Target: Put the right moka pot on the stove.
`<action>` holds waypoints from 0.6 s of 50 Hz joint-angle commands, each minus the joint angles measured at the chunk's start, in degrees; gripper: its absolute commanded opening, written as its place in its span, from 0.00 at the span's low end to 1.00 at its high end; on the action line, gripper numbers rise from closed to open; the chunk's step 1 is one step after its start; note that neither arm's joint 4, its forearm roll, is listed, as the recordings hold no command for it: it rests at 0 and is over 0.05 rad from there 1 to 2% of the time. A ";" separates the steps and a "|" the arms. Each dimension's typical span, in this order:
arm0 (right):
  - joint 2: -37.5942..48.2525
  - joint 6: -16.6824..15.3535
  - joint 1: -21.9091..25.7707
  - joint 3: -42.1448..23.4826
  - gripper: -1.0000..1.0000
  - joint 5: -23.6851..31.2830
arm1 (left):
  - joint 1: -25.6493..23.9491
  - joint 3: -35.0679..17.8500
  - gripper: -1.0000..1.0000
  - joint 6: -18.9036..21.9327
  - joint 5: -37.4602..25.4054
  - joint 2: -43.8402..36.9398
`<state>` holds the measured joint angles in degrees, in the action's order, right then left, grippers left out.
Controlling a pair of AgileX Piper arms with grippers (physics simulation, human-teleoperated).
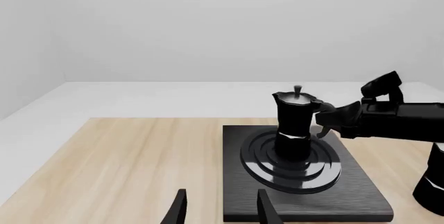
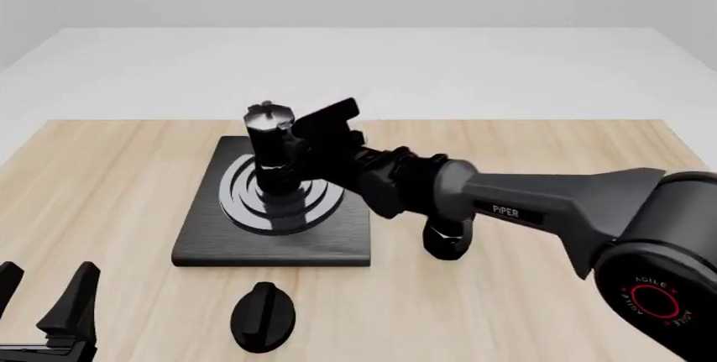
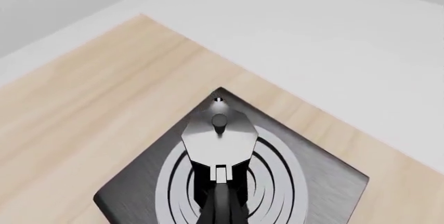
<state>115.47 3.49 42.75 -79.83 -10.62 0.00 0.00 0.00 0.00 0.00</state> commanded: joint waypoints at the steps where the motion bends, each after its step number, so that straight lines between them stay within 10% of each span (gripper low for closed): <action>1: 0.80 0.61 0.17 -2.12 0.00 -1.23 | 0.00 0.00 1.00 0.00 0.00 0.00; 30: 0.33 1.01 -0.79 5.41 0.00 -6.51 | 0.00 0.00 1.00 0.00 0.00 0.00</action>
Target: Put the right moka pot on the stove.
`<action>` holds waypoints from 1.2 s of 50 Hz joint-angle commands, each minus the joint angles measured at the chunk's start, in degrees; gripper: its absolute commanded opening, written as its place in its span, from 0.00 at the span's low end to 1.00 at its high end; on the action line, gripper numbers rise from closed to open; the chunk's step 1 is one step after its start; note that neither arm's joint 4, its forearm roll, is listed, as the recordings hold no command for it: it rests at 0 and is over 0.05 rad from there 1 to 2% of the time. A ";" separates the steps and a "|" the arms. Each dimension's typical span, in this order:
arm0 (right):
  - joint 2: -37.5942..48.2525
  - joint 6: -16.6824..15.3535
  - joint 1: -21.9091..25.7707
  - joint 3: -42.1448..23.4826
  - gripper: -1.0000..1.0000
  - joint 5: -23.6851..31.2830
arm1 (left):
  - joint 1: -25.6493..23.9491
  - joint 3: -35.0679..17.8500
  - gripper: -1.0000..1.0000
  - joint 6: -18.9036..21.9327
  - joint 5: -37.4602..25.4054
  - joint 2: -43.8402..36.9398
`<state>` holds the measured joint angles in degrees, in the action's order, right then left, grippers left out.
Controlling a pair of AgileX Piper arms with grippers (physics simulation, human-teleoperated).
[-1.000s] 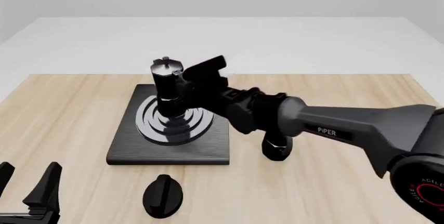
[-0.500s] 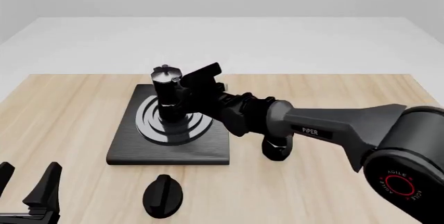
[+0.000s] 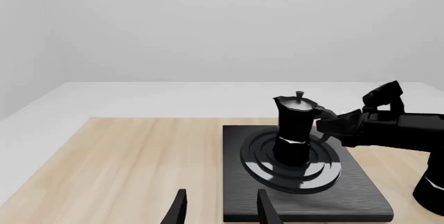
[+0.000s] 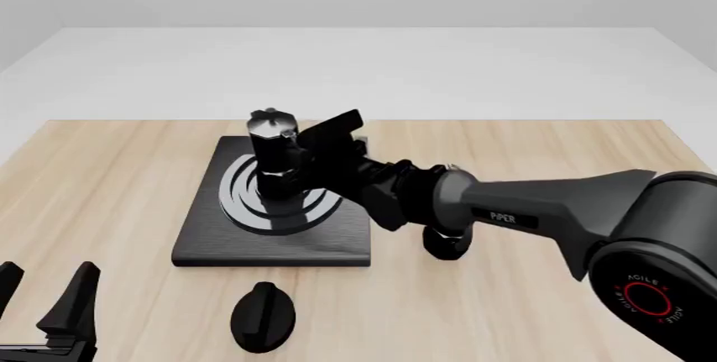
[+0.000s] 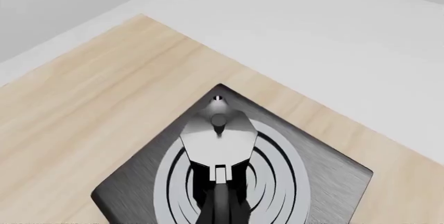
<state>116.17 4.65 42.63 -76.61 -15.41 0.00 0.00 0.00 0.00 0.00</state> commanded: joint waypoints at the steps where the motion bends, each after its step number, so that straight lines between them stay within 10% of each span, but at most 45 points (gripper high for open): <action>1: -0.38 -0.16 -0.68 2.19 0.00 -1.72 | 0.00 0.00 1.00 0.00 0.00 0.00; 5: -0.62 -0.87 -0.85 2.23 0.00 -1.61 | 0.00 0.00 1.00 0.00 0.00 0.00; 6: -0.70 -1.22 -0.89 2.14 1.00 -1.41 | 0.00 0.00 1.00 0.00 0.00 0.00; 60: -12.64 -4.39 1.33 10.15 1.00 0.74 | 0.00 0.00 1.00 0.00 0.00 0.00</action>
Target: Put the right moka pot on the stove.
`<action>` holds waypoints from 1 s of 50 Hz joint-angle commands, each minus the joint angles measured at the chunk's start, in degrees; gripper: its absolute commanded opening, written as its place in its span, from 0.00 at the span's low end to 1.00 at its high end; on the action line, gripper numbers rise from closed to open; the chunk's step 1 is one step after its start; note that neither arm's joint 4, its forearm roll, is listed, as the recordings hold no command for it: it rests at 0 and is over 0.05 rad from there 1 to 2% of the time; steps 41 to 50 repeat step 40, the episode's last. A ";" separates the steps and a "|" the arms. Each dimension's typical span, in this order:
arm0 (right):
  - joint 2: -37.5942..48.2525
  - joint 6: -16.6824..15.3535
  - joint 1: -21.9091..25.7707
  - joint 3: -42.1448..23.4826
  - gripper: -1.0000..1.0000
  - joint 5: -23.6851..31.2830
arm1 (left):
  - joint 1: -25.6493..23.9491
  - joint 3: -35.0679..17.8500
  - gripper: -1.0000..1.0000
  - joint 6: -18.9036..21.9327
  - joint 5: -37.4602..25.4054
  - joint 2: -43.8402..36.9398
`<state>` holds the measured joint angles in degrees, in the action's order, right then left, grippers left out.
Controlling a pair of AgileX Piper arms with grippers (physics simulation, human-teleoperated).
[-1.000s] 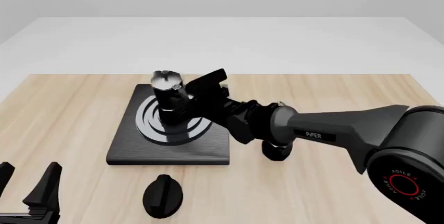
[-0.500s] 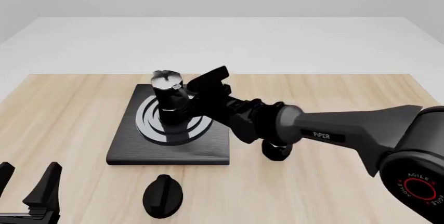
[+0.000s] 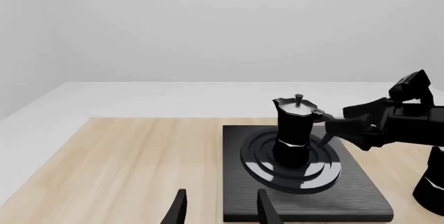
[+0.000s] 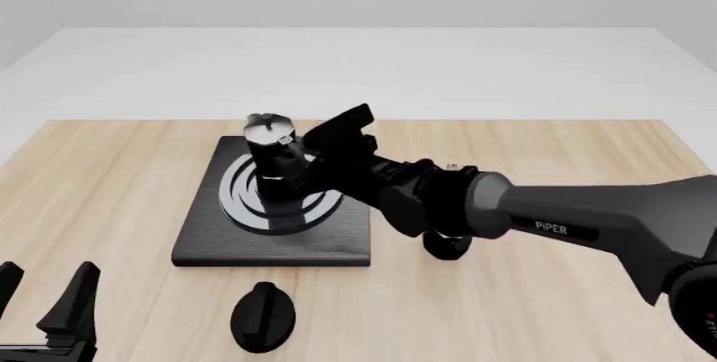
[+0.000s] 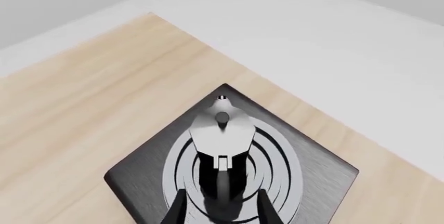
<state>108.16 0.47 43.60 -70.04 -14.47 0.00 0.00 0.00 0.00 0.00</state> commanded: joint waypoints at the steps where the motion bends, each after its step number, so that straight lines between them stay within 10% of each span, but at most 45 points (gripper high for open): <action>1: -5.17 -0.38 0.39 4.06 1.00 -0.17 | 0.00 0.00 1.00 0.00 0.00 0.00; 50: -34.39 -3.13 -0.21 25.54 1.00 0.53 | 0.00 0.00 1.00 0.00 0.00 0.00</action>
